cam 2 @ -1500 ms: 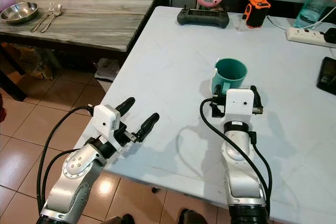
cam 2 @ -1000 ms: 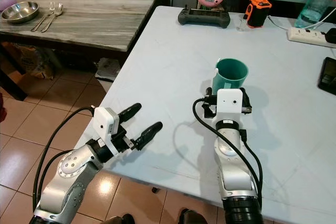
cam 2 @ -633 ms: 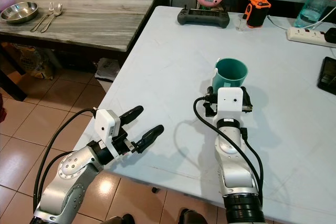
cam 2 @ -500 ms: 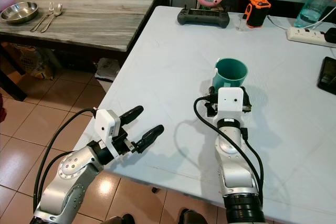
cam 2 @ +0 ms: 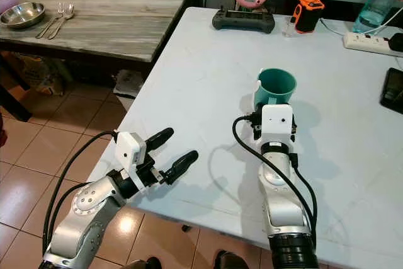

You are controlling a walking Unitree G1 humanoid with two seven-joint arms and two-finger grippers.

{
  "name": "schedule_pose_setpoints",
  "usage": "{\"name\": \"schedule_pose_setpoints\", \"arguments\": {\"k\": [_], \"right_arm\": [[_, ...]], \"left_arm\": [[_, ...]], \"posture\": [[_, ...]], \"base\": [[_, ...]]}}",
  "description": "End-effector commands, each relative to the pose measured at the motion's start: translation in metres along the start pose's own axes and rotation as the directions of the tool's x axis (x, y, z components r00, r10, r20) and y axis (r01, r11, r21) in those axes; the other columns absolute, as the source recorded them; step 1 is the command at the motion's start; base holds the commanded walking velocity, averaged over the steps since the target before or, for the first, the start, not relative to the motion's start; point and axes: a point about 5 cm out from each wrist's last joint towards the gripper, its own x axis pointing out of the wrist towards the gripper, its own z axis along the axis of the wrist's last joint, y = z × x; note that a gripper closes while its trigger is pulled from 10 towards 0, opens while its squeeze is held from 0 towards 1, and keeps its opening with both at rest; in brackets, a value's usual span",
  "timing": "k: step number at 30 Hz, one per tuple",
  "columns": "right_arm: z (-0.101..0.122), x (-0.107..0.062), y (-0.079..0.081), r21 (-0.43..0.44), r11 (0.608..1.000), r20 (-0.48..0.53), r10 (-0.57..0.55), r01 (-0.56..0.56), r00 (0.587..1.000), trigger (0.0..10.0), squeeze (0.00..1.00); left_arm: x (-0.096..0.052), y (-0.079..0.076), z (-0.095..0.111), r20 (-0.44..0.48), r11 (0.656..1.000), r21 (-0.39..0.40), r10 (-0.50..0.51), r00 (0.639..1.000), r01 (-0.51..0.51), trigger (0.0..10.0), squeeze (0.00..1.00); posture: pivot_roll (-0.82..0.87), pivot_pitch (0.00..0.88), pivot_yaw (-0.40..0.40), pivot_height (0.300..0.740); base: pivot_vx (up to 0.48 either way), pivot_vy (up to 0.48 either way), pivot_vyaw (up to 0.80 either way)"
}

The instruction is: Setting the table

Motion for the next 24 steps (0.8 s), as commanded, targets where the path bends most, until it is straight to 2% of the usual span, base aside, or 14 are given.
{"name": "schedule_pose_setpoints", "arguments": {"k": [1,21,24], "right_arm": [[0.0040,-0.0013,-0.0027,0.001,1.000,0.024,-0.010,0.010,1.000,0.0,0.00],[0.0050,0.0003,-0.0054,-0.014,1.000,0.028,-0.005,0.006,1.000,0.0,0.00],[0.0051,0.0039,-0.0097,-0.024,1.000,0.028,-0.007,0.008,1.000,0.0,0.00]], "left_arm": [[-0.0013,-0.0019,-0.0044,-0.015,1.000,-0.001,-0.007,1.000,0.007,10.0,0.00],[0.0033,-0.0027,-0.0025,0.018,1.000,-0.001,0.004,1.000,-0.004,10.0,0.00],[0.0053,-0.0030,-0.0013,0.032,1.000,-0.007,0.016,0.999,-0.016,10.0,0.00]], "posture": [[-0.21,0.169,0.013,0.740],[-0.22,0.160,-0.006,0.740],[-0.23,0.158,-0.010,0.740]], "base": [[0.000,0.000,0.00],[0.000,0.000,0.00],[0.000,0.000,0.00]]}}
